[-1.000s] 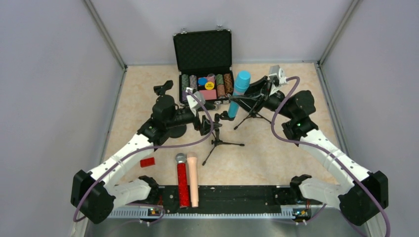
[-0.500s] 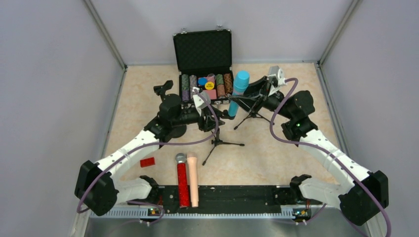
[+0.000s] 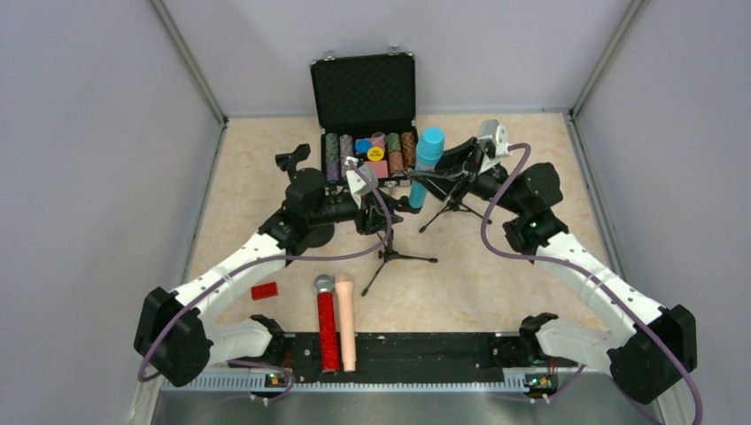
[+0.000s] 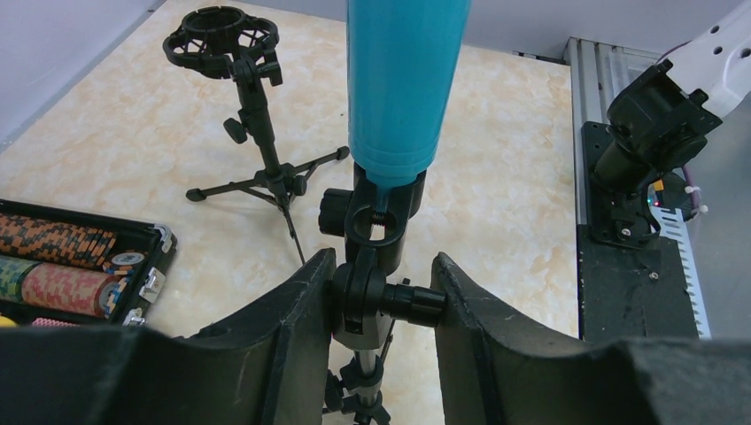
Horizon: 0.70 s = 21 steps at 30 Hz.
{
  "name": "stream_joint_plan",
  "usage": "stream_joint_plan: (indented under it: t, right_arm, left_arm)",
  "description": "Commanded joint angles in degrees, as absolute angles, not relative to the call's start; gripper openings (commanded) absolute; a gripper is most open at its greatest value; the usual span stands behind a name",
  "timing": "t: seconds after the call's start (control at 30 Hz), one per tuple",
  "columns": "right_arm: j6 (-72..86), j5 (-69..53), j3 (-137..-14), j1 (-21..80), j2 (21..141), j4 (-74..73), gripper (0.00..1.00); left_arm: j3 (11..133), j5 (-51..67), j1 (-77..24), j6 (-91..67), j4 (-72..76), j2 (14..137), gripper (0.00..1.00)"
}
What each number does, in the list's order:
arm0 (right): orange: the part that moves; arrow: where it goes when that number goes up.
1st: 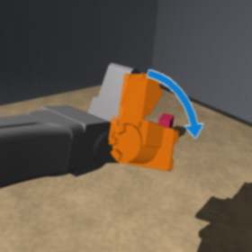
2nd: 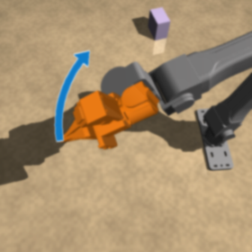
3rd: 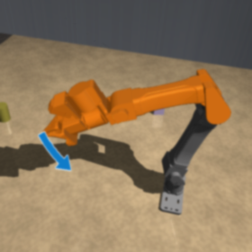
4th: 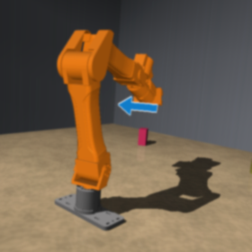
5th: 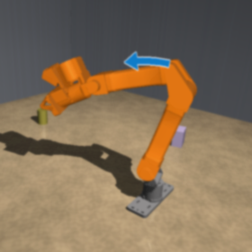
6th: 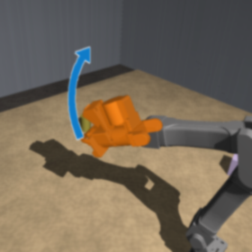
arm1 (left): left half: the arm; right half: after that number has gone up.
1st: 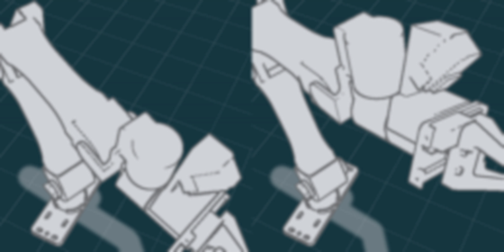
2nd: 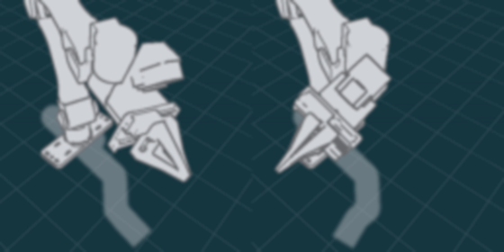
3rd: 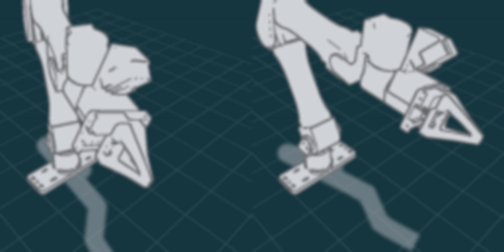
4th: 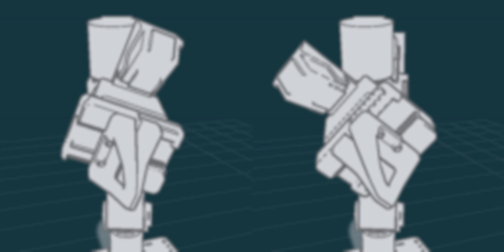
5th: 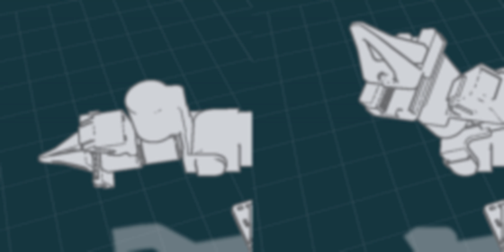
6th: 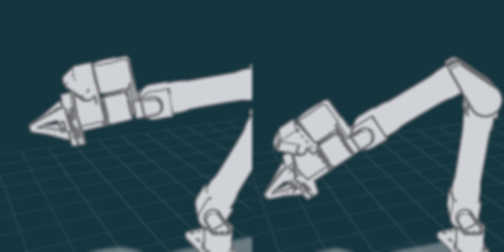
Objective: Attach the microphones to the stand
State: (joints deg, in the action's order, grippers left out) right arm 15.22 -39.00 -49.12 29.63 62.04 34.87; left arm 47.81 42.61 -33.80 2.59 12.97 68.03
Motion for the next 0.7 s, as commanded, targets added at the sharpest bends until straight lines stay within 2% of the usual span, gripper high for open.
stream_joint_plan:
  t: [0.0, 0.67]
  right_arm:
    - [12.4, -39.4, -47.9, 30.8, 63.8, 31.9, 0.00]
    - [8.8, -37.3, -42.3, 32.7, 65.2, 31.4, 0.00]
  left_arm:
    - [48.7, 43.3, -33.8, 0.8, 18.1, 67.9, 0.00]
    - [48.9, 42.5, -33.9, 1.6, 18.5, 68.4, 0.00]
